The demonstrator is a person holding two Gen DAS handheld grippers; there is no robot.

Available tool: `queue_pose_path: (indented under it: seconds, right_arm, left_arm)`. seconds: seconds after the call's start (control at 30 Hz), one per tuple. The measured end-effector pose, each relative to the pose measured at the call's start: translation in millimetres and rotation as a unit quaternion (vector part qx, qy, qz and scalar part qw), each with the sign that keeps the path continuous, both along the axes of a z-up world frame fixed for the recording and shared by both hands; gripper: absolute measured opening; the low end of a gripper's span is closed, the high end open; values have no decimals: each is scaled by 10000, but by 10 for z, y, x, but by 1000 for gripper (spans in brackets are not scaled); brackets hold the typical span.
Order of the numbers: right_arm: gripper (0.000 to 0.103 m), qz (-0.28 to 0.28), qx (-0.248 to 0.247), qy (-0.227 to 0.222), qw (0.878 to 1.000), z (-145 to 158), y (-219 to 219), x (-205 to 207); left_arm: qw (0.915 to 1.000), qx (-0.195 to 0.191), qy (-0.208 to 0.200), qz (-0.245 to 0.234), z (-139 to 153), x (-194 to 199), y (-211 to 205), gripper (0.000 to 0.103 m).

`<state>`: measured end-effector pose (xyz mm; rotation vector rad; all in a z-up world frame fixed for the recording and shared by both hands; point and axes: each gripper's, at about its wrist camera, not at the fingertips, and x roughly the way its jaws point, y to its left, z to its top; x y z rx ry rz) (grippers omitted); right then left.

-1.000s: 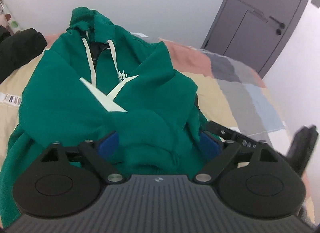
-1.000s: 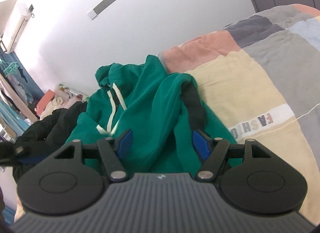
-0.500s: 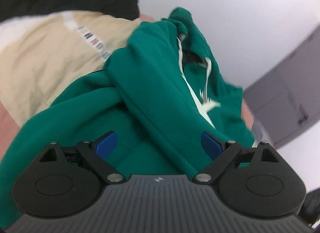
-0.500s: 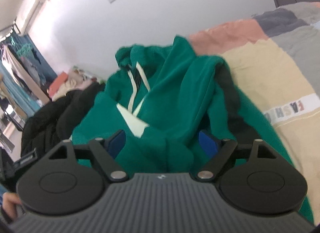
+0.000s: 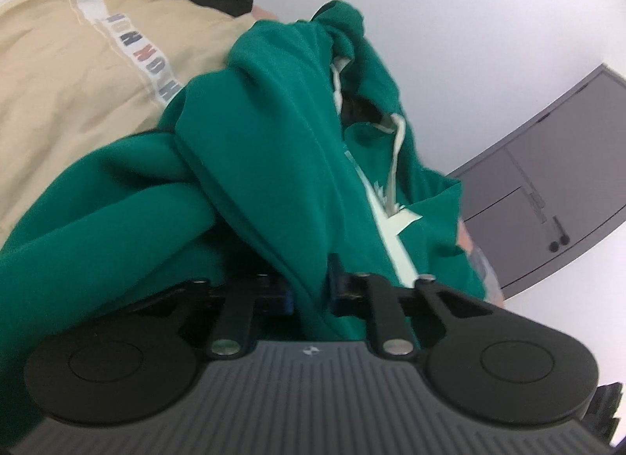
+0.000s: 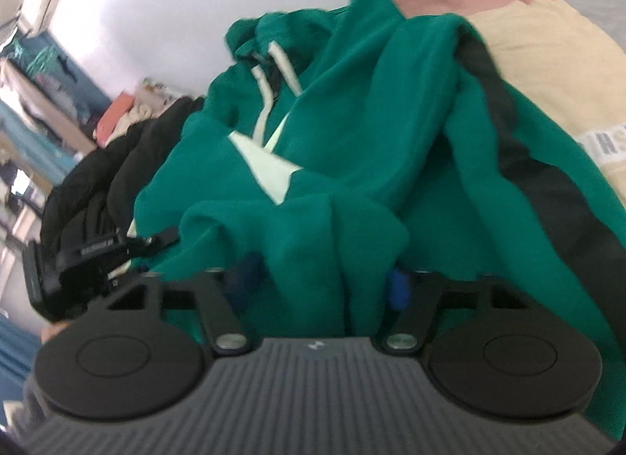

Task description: Fold large clothes

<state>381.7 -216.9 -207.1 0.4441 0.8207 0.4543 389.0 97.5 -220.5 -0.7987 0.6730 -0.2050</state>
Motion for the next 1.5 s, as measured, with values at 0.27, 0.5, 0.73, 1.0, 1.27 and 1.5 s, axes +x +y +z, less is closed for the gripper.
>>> queue_pose_path:
  seconds: [0.27,0.5,0.73,1.0,1.27,1.5]
  right_arm:
    - [21,294,-139,-852,9958,433,156,-164]
    - [21,648,-590,-1411,9861,582,537,-183]
    - [24,763,-1254,-1136,9826,206,784,62]
    - [47,649,-1123,-1323,9827,232,698,-21]
    - [61,486,-1035,-1856,9760,454,614,-277]
    - [62,614,-1194,-2058,9693,463,738,-298]
  left_arm:
    - [9956,-467,-745,331,312,-241,262,8]
    - [9948,-152,-628,786,343,-291,533,8]
    - [9930,813,229,823,129,-228,423,8]
    - [9862,1494,92,714,268,-298,246,47]
    - [9710,2193,-401,859,582,-604,46,65]
    - [9590,2653,-871,481,694,-767,-326,65]
